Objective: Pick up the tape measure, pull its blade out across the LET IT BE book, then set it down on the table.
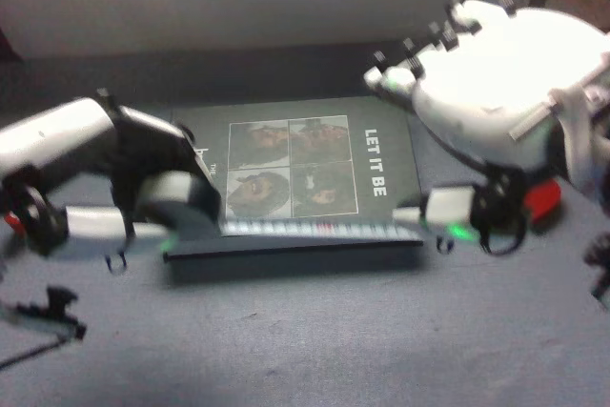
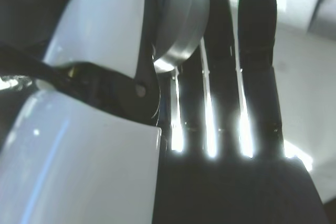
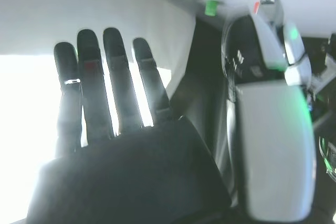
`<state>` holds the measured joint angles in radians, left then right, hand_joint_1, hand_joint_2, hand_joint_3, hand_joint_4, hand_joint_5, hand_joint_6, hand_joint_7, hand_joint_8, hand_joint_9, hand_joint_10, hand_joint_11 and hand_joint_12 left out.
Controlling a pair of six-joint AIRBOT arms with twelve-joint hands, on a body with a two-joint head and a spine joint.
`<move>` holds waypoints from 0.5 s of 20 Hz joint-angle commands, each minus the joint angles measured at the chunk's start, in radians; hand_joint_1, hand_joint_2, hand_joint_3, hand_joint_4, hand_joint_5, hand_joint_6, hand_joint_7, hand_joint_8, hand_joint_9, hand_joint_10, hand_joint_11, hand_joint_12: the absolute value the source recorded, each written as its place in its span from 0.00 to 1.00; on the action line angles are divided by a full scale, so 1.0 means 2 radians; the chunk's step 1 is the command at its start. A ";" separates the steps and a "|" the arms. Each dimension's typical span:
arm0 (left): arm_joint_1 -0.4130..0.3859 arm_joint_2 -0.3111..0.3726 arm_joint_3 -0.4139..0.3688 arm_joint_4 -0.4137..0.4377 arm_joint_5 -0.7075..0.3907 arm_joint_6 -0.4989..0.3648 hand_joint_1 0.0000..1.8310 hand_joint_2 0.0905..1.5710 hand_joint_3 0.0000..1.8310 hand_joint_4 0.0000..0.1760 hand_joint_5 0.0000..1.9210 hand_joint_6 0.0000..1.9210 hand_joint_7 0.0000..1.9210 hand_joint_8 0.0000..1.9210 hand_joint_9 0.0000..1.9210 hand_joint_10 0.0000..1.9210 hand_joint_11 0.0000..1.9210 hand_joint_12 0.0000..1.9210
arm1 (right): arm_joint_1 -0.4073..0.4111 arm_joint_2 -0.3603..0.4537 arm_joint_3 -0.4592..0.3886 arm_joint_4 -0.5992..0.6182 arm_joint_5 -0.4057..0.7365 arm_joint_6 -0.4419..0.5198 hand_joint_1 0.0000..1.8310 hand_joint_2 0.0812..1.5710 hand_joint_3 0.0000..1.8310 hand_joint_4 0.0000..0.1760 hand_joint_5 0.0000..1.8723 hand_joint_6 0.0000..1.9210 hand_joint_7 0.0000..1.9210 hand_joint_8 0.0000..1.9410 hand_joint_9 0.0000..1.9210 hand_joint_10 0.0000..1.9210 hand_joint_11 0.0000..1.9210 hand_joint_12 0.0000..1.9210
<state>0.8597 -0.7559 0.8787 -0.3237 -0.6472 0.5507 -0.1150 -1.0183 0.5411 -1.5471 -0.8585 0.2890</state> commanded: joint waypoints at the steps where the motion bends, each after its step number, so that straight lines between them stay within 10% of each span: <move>1: -0.012 0.003 0.005 -0.002 -0.045 -0.007 0.75 0.70 0.00 0.00 0.47 0.43 0.52 0.52 0.47 0.69 0.44 0.63 | 0.008 -0.002 0.003 -0.022 -0.009 -0.003 0.41 0.67 0.00 0.00 0.17 0.01 0.20 0.00 0.19 0.00 0.04 0.48; 10: -0.085 0.012 0.033 0.023 0.018 -0.061 0.75 0.69 0.00 0.00 0.48 0.41 0.52 0.52 0.49 0.67 0.46 0.60 | 0.038 -0.071 0.084 0.040 0.004 0.008 0.53 0.69 0.00 0.00 0.35 0.01 0.35 0.01 0.32 0.01 0.12 0.47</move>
<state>0.7029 -0.7391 0.9440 -0.2653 -0.4953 0.4282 -0.0505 -1.1690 0.7197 -1.3865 -0.8577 0.3046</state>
